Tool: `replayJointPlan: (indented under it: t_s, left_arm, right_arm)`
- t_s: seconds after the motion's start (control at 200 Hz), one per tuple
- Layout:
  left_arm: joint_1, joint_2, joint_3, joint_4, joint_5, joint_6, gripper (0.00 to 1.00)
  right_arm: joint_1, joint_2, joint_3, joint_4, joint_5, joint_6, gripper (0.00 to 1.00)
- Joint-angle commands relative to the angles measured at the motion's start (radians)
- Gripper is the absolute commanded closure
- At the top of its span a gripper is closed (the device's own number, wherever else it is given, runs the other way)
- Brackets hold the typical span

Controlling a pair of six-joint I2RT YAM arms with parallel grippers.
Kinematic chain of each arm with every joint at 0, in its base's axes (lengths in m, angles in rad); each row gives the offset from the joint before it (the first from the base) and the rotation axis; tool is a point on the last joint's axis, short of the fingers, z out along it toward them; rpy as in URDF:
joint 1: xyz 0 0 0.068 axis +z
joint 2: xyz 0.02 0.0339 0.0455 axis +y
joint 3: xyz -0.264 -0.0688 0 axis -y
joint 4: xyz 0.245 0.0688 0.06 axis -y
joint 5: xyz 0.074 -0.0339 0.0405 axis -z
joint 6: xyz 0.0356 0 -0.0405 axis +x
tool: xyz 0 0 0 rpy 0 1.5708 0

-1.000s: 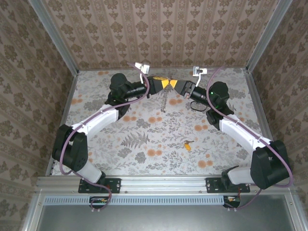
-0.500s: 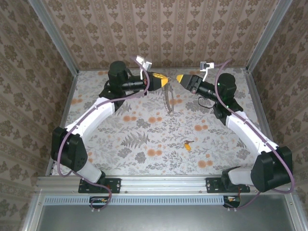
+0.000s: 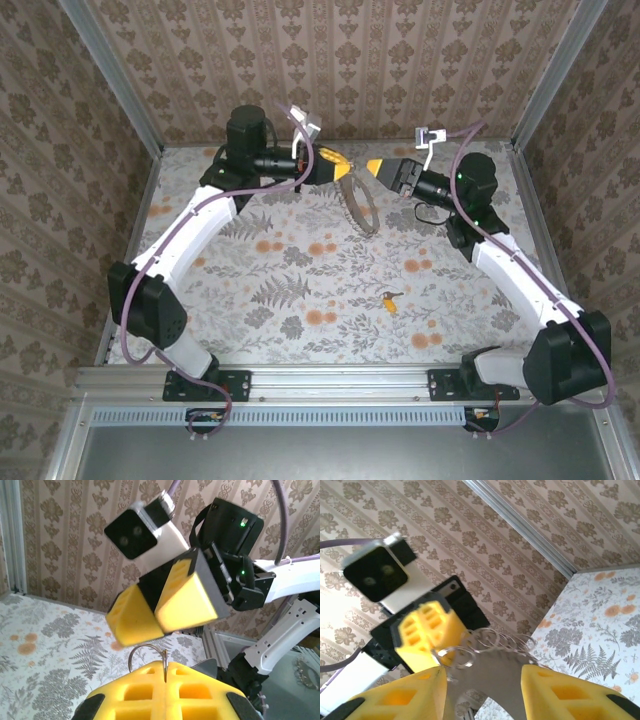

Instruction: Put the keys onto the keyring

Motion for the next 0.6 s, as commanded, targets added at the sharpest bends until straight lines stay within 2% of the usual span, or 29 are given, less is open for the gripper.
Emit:
replayJointPlan:
  t_s: [0.0,0.18,0.595]
  left_arm:
    - [0.010,-0.003,0.036,-0.025,0.054,0.041,1.00]
    - [0.009,-0.008,0.020,-0.024,0.060,0.040,1.00]
    - [0.001,-0.010,0.006,0.005,0.065,0.018,1.00]
  right_arm:
    - [0.013,-0.041,0.005,0.066,-0.022,0.016,0.59]
    - [0.037,-0.049,0.011,0.068,-0.049,0.012,0.66]
    - [0.067,-0.028,0.007,0.057,-0.048,-0.006,0.71]
